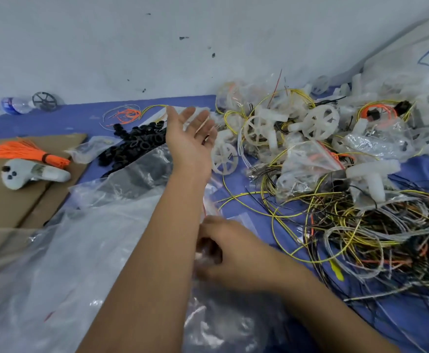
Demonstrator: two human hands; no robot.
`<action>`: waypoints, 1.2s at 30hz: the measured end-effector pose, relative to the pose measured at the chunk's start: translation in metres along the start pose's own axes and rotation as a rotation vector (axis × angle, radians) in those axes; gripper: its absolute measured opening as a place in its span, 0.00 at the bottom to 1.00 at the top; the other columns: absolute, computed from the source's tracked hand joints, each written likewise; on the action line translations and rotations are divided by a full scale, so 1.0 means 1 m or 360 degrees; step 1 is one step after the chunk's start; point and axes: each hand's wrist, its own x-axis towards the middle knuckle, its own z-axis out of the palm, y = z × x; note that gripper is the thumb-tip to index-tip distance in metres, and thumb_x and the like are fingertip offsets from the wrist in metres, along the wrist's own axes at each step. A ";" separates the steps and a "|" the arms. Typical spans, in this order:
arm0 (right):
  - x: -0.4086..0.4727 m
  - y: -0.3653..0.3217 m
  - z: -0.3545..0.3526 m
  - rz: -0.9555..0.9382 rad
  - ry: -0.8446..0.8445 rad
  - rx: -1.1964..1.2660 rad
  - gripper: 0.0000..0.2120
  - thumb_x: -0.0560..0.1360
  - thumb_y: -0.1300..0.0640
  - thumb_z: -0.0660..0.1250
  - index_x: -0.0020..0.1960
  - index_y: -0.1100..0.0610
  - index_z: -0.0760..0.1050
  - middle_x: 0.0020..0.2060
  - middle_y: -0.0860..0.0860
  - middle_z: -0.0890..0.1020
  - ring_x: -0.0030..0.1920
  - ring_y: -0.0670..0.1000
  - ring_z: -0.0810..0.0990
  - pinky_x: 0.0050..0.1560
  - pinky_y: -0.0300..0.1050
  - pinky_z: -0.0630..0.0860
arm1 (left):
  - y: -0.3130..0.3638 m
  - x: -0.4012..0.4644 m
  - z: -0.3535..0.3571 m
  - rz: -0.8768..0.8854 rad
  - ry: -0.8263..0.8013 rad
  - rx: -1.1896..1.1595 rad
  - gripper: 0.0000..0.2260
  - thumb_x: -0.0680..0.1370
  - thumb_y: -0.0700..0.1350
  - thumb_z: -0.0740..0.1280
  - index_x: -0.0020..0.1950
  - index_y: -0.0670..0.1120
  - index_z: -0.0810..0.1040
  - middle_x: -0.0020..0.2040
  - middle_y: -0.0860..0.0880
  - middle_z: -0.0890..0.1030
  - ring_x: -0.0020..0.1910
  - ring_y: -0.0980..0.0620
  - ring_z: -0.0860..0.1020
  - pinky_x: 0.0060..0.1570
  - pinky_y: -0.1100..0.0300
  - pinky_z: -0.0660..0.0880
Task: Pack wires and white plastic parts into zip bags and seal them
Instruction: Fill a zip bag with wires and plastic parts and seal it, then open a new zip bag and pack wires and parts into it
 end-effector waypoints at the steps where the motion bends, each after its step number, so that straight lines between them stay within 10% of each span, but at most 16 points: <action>1: -0.001 0.000 0.003 -0.0040 -0.0043 -0.0121 0.25 0.68 0.47 0.78 0.61 0.51 0.75 0.53 0.50 0.75 0.51 0.50 0.77 0.55 0.48 0.76 | 0.004 -0.003 0.002 0.0011 -0.0017 0.0013 0.22 0.84 0.61 0.57 0.59 0.44 0.76 0.53 0.42 0.82 0.48 0.44 0.79 0.49 0.54 0.76; 4: 0.000 -0.003 0.014 -0.0069 -0.0043 -0.0357 0.40 0.61 0.37 0.81 0.68 0.46 0.70 0.58 0.47 0.70 0.59 0.50 0.72 0.63 0.48 0.74 | 0.017 -0.009 0.005 0.0043 -0.0080 0.0100 0.22 0.84 0.61 0.57 0.58 0.43 0.77 0.50 0.43 0.82 0.45 0.46 0.79 0.42 0.57 0.76; 9: -0.002 0.005 0.011 0.0051 0.0340 0.0091 0.27 0.65 0.39 0.80 0.57 0.51 0.76 0.50 0.47 0.72 0.46 0.46 0.73 0.52 0.45 0.74 | 0.023 -0.025 -0.004 0.0090 -0.0137 0.0342 0.20 0.85 0.59 0.57 0.53 0.44 0.78 0.43 0.47 0.83 0.37 0.50 0.77 0.37 0.59 0.72; 14: -0.004 0.010 0.006 0.0234 0.0609 -0.0436 0.35 0.63 0.23 0.63 0.55 0.51 0.73 0.50 0.46 0.69 0.53 0.49 0.68 0.51 0.45 0.69 | 0.000 -0.045 -0.025 0.0202 -0.0112 0.0515 0.19 0.86 0.54 0.56 0.46 0.44 0.77 0.37 0.48 0.80 0.29 0.52 0.72 0.29 0.61 0.64; 18: -0.007 0.023 -0.004 0.0191 0.0643 -0.0443 0.08 0.72 0.54 0.72 0.51 0.51 0.78 0.49 0.50 0.72 0.51 0.55 0.75 0.50 0.50 0.74 | -0.014 -0.052 -0.042 0.0290 -0.0081 0.0725 0.18 0.86 0.51 0.57 0.42 0.43 0.77 0.33 0.49 0.78 0.24 0.54 0.68 0.24 0.64 0.60; 23: -0.002 0.026 -0.012 0.0091 0.1348 0.0116 0.16 0.68 0.70 0.63 0.41 0.52 0.83 0.45 0.52 0.75 0.44 0.50 0.79 0.44 0.44 0.77 | -0.039 -0.059 -0.059 0.0237 0.0016 0.1058 0.19 0.86 0.48 0.59 0.37 0.44 0.77 0.28 0.49 0.77 0.23 0.54 0.68 0.23 0.63 0.61; 27: 0.001 0.032 -0.025 0.0590 0.1160 0.1173 0.12 0.74 0.57 0.59 0.40 0.54 0.81 0.41 0.58 0.82 0.35 0.54 0.84 0.37 0.52 0.82 | -0.045 -0.063 -0.071 0.0103 0.0020 0.1165 0.18 0.85 0.50 0.60 0.39 0.43 0.77 0.28 0.50 0.76 0.21 0.54 0.67 0.22 0.64 0.61; 36: -0.006 0.041 -0.029 0.0740 0.0642 0.1181 0.17 0.69 0.65 0.80 0.53 0.63 0.75 0.45 0.64 0.83 0.30 0.56 0.83 0.25 0.43 0.77 | -0.038 -0.069 -0.068 0.0055 -0.0381 0.1177 0.21 0.86 0.51 0.61 0.36 0.42 0.77 0.29 0.46 0.75 0.20 0.54 0.66 0.20 0.65 0.61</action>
